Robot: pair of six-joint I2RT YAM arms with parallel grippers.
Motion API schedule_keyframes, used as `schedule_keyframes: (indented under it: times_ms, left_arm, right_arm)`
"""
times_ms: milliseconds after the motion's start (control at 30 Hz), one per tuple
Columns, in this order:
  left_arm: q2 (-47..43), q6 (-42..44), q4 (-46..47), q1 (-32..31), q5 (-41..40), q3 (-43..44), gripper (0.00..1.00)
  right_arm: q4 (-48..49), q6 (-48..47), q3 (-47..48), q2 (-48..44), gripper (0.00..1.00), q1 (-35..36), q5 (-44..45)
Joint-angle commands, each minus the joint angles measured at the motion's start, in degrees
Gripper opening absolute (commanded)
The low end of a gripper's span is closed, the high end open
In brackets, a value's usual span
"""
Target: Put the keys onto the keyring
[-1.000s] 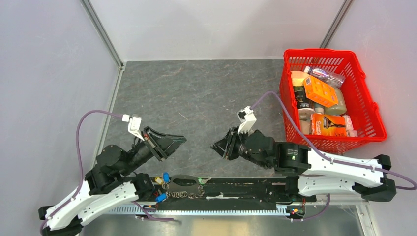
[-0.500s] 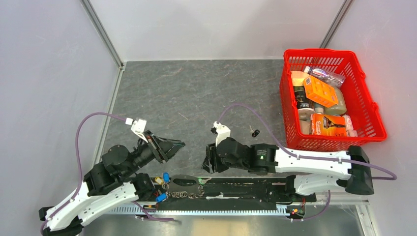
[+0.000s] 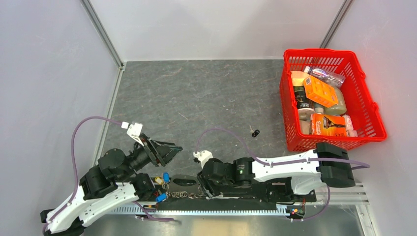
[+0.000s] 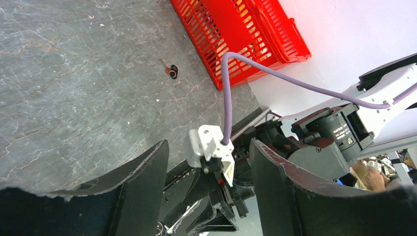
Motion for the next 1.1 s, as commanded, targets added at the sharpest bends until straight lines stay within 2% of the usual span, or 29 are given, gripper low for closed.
schedule_keyframes:
  times_ms: [0, 133, 333, 533, 633, 833, 1067]
  left_arm:
    - [-1.10, -0.74, -0.98, 0.15, -0.46, 0.84, 0.71]
    - [-1.45, 0.05, -1.79, 0.19, 0.15, 1.18, 0.81]
    - [-1.83, 1.67, -1.82, 0.19, 0.63, 1.06, 0.83]
    - [-1.40, 3.54, -1.80, 0.19, 1.99, 0.70, 0.83]
    - [-1.70, 4.90, -1.77, 0.21, 2.20, 1.23, 0.83]
    - [-1.62, 6.54, -1.64, 0.19, 2.47, 1.24, 0.83]
    - [-1.31, 7.22, -0.72, 0.20, 3.31, 0.49, 0.84]
  right_arm:
    - [-1.53, -12.73, 3.47, -0.34, 0.57, 1.83, 2.69]
    - [-1.68, -23.35, 2.69, -0.95, 0.57, 3.53, 5.12]
    - [5.47, -36.66, -3.32, -3.68, 0.55, 5.67, 6.78]
    - [21.61, -49.70, -14.56, -6.67, 0.57, 6.30, 7.87]
    - [33.67, -55.51, -20.66, -6.89, 0.56, 7.63, 8.38]
    - [46.29, -61.64, -24.07, -3.76, 0.54, 8.10, 10.27]
    - [49.95, -63.61, -23.91, -1.75, 0.52, 8.46, 5.72]
